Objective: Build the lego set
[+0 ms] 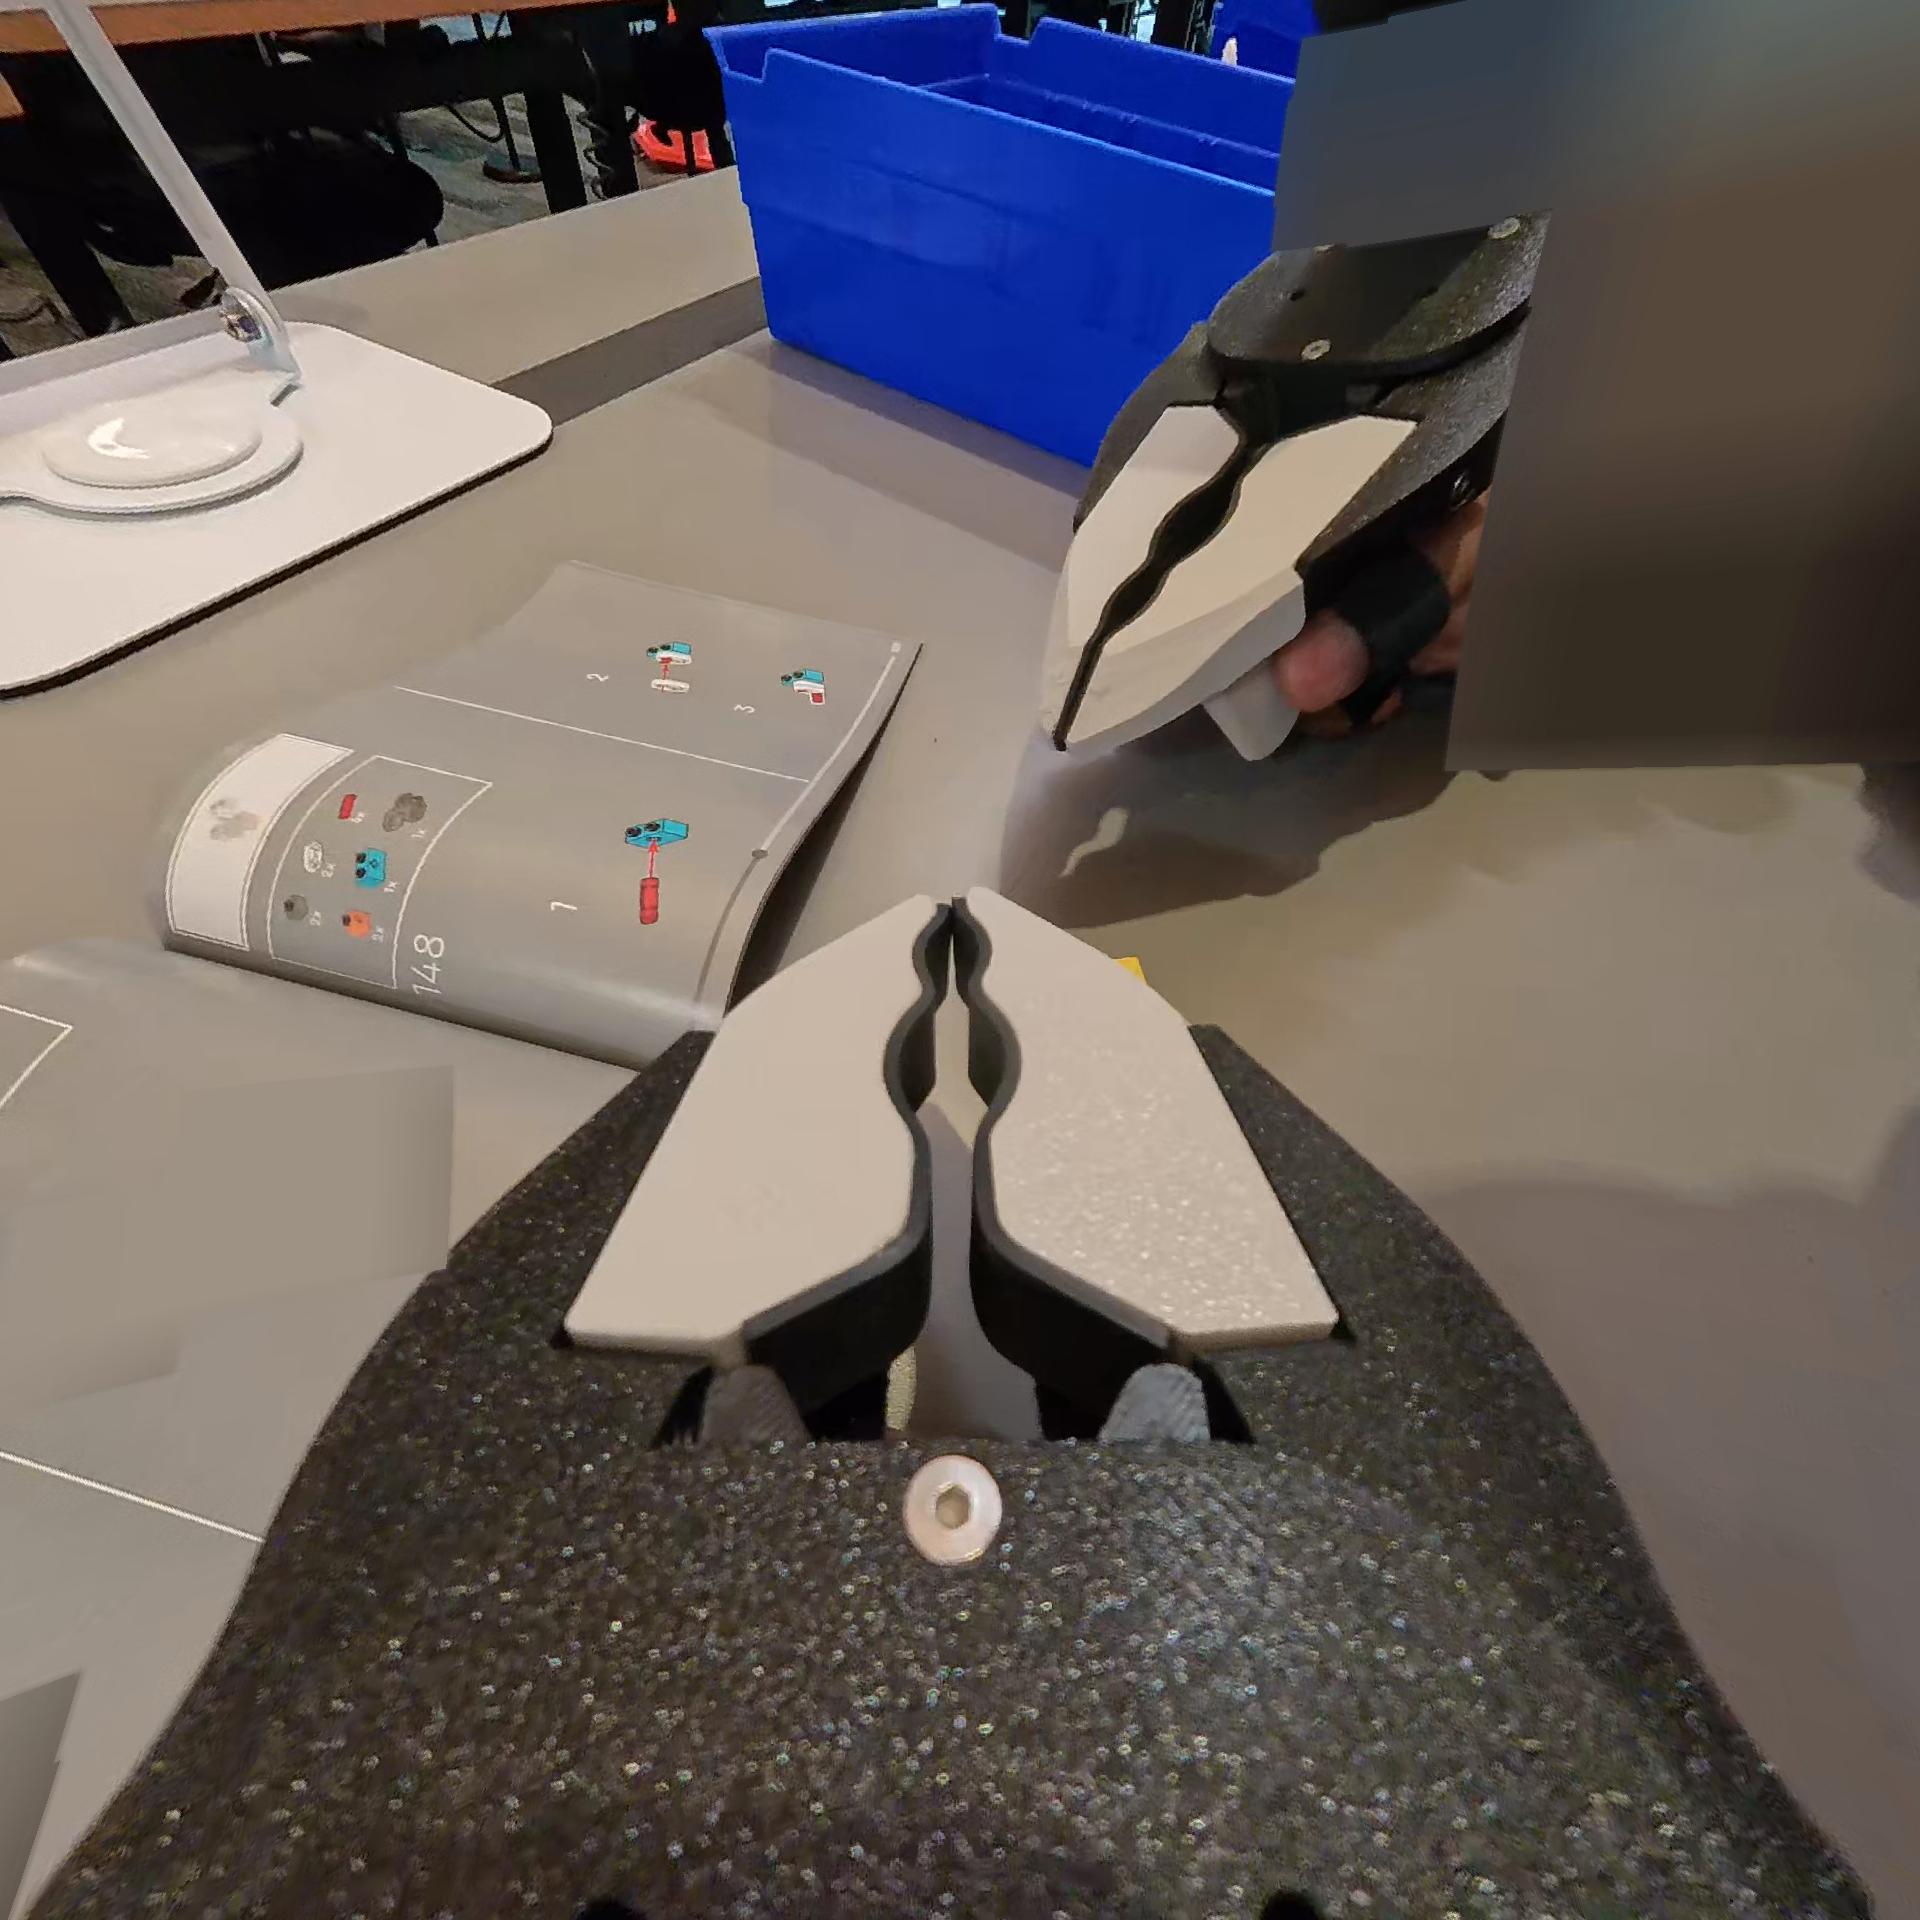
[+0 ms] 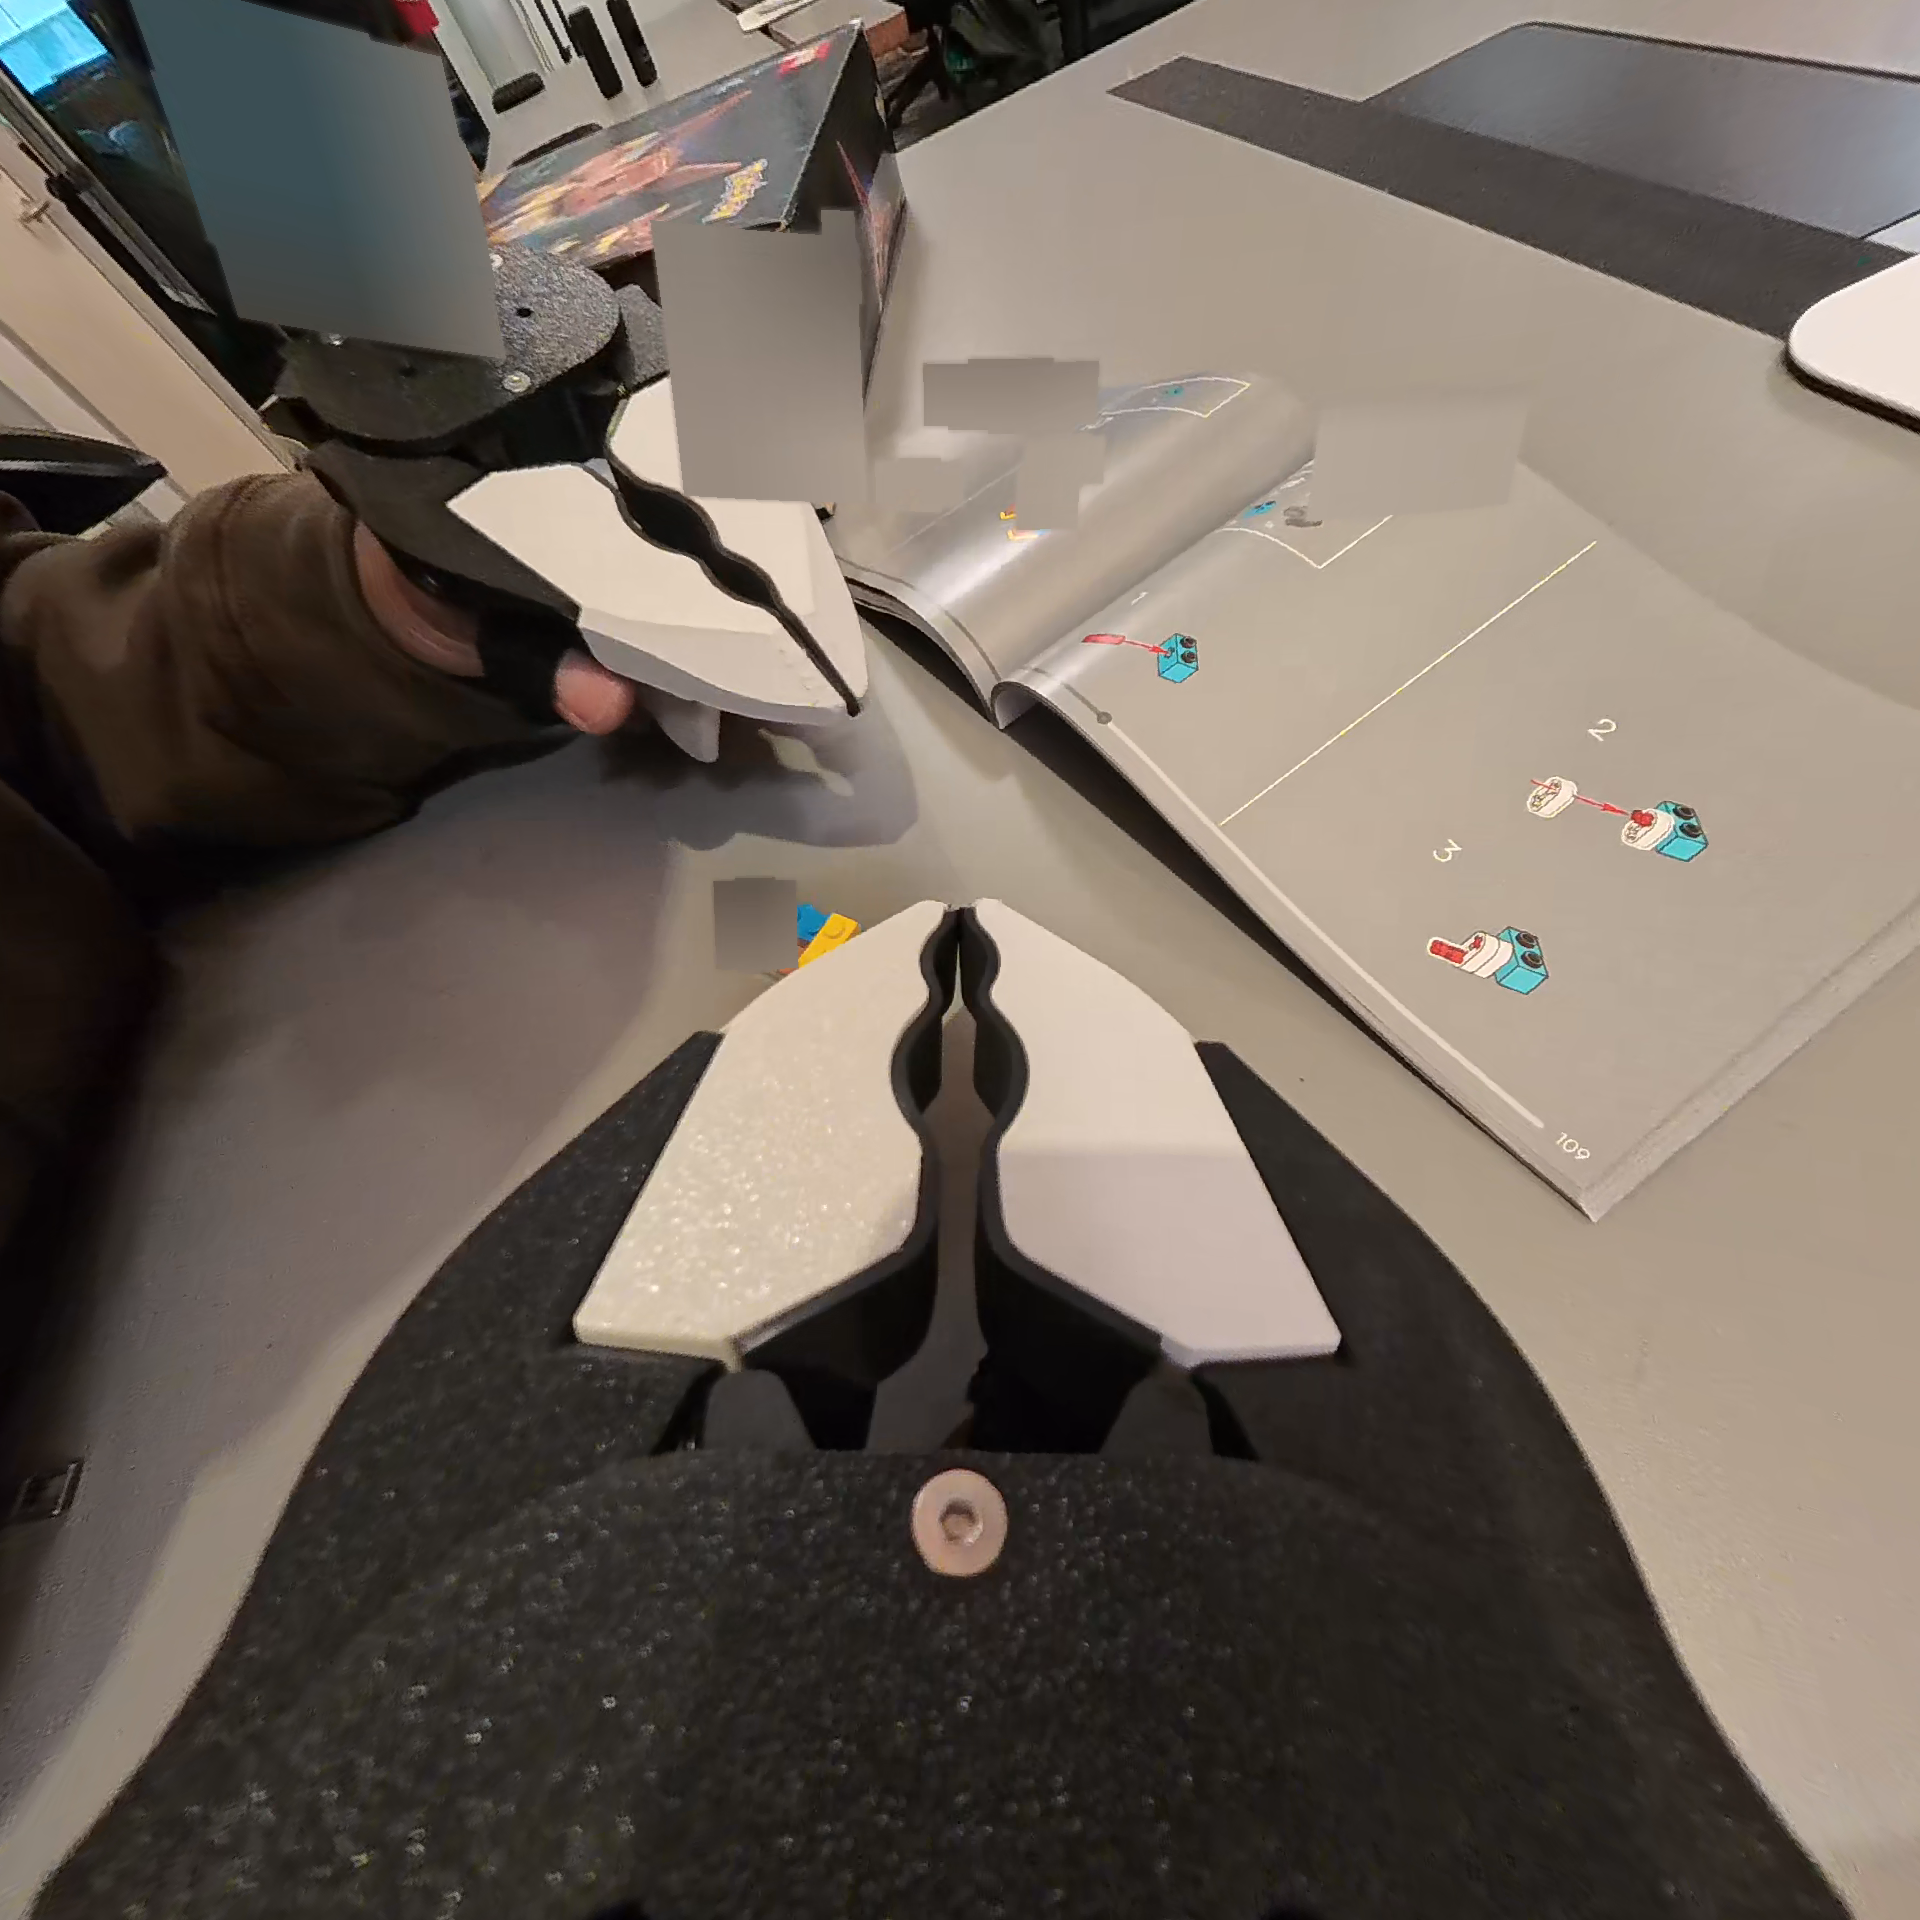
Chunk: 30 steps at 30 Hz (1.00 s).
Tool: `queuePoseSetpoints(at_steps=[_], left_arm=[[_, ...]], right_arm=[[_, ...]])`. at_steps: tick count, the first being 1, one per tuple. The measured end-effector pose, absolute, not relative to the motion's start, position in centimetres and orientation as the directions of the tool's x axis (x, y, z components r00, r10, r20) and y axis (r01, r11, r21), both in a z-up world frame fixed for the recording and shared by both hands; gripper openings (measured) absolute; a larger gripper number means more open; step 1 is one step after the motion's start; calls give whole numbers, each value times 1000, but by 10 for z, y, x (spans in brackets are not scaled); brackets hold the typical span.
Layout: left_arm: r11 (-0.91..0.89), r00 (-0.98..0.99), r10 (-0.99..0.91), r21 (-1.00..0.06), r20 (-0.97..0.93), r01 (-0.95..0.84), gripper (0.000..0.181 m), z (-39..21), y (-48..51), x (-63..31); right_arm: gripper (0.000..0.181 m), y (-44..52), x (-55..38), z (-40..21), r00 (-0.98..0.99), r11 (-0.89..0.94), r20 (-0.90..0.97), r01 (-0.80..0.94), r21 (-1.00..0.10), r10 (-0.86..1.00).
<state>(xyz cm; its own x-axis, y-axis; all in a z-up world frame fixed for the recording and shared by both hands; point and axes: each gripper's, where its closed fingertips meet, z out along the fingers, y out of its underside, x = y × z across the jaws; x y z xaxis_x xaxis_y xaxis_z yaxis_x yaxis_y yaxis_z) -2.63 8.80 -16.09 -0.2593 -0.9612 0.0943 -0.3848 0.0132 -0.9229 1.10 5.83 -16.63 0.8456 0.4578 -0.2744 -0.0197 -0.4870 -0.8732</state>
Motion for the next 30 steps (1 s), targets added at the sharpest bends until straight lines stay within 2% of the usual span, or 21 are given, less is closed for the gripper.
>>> queuePoseSetpoints(at_steps=[30], left_arm=[[-2, -246, -963, -914, 111, -405, 0, -163, 90, -26]], right_arm=[[0, 59, 10, -168, 832, -510, -307, -34, -860, 463]])
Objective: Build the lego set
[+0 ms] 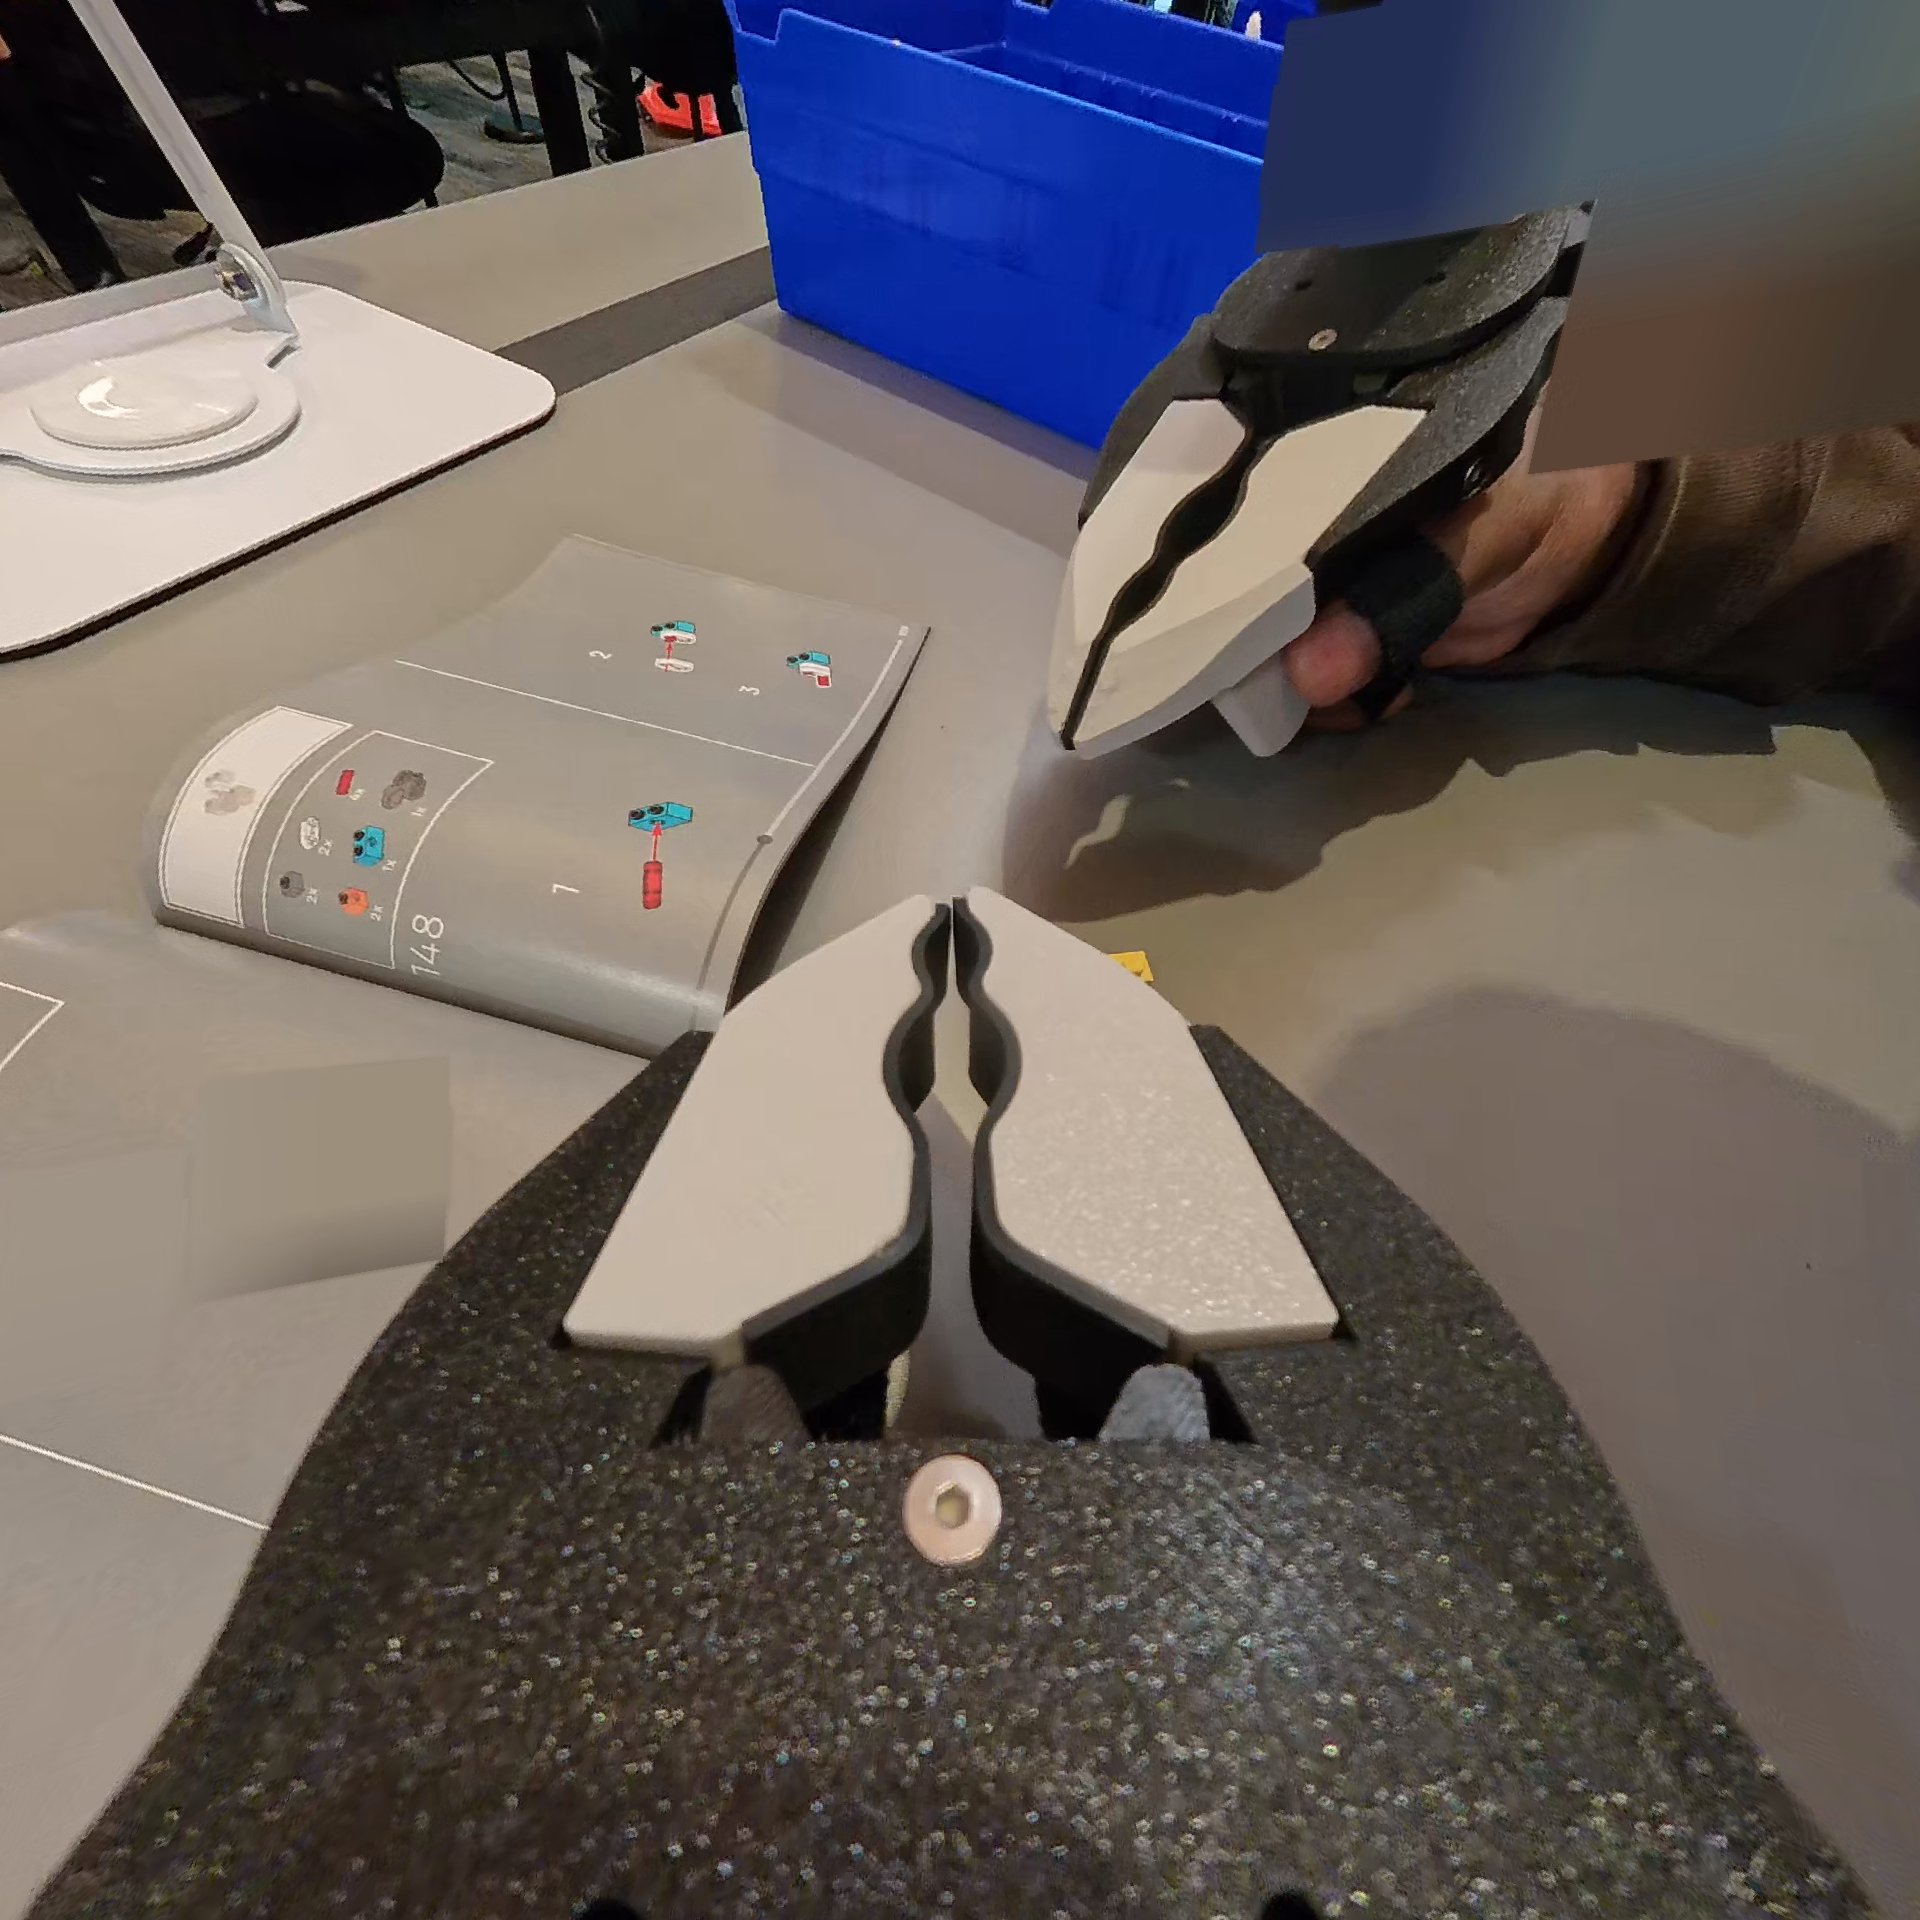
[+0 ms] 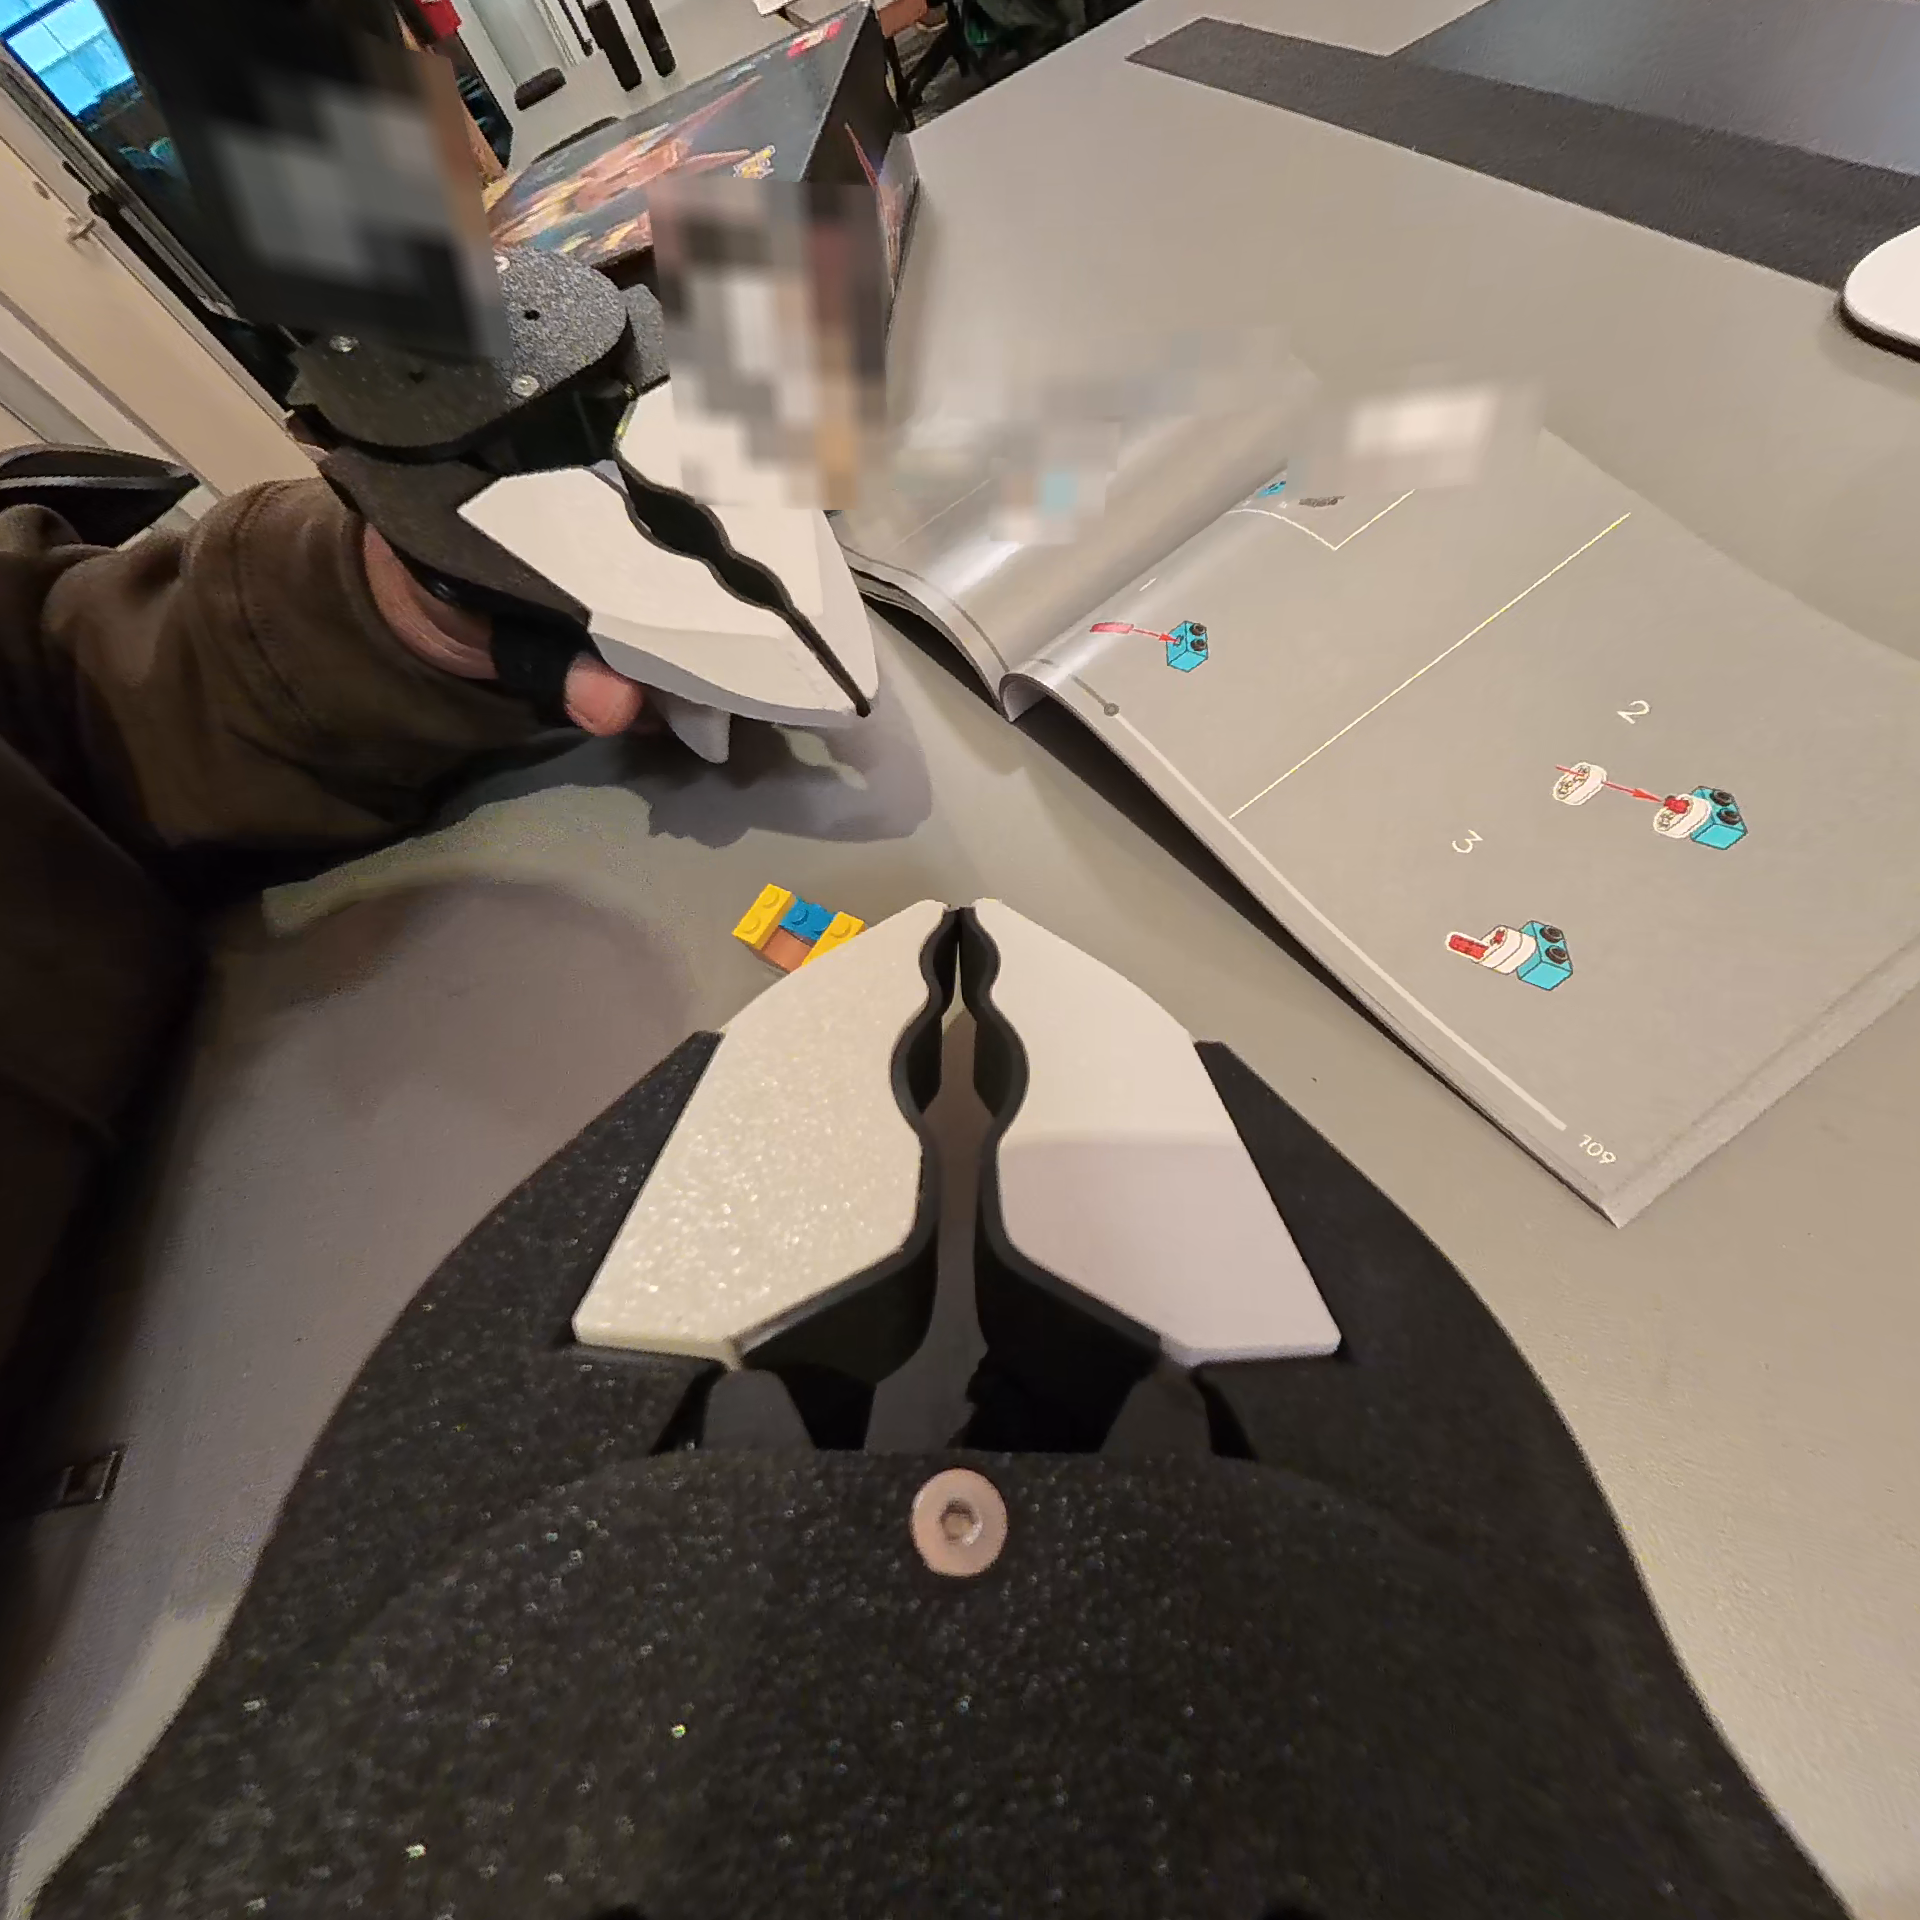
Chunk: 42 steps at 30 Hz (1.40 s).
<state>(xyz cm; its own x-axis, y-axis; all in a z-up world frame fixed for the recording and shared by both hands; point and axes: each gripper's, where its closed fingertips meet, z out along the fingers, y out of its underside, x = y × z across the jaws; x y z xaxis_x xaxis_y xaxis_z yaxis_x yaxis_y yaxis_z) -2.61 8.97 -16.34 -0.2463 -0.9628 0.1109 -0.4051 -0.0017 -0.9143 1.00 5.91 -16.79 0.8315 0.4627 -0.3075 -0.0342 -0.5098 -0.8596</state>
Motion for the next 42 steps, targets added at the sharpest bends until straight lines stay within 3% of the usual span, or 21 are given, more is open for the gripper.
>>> queuePoseSetpoints(at_steps=[37, 42], left_arm=[[-44, -231, -960, -904, 156, -426, 0, -165, 93, -24], [-33, -230, -963, -904, 144, -427, 0, -166, 94, -26]], right_arm=[[0, 61, 3, -172, 828, -516, -281, 11, -857, 485], [6, 51, 4, -130, 817, -432, -311, -85, -898, 485]])
